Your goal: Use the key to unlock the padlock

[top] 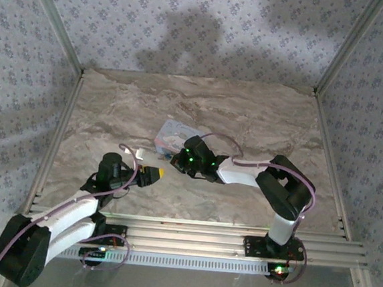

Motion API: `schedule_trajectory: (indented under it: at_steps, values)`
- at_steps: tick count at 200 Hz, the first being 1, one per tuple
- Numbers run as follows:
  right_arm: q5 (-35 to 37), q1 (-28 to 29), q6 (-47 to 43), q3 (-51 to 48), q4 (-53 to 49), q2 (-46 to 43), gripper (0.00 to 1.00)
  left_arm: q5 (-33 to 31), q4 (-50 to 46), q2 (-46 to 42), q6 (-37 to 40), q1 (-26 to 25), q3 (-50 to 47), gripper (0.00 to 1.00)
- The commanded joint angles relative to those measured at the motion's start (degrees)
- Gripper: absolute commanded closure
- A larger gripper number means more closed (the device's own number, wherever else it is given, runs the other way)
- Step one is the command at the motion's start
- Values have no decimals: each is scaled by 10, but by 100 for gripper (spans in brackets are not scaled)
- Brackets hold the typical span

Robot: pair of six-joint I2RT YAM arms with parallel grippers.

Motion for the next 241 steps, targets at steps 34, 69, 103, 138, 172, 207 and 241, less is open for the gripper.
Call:
schedule_trajectory:
  at_steps: [34,69,103,138,172,207,241]
  values:
    - [35,2,-1,-12,-93,-20,94,-36,-144,23,77,23,66,54]
    - [69,10,-38,22,-145,-15,84,-20,-136,118,128,44,116,56]
    - [81,-11,-59,18,-164,-22,79,-9,-82,215,144,46,148,56]
    - [83,-59,-91,-12,-177,-60,76,-10,-57,265,149,46,166,57]
    - [102,-101,-143,-22,-211,-94,74,-14,-46,279,149,46,168,57]
    - [120,-102,-181,-23,-223,-120,73,-18,-51,278,152,45,170,57]
    - [197,-26,-171,3,-250,-114,63,-24,-52,273,149,45,169,57]
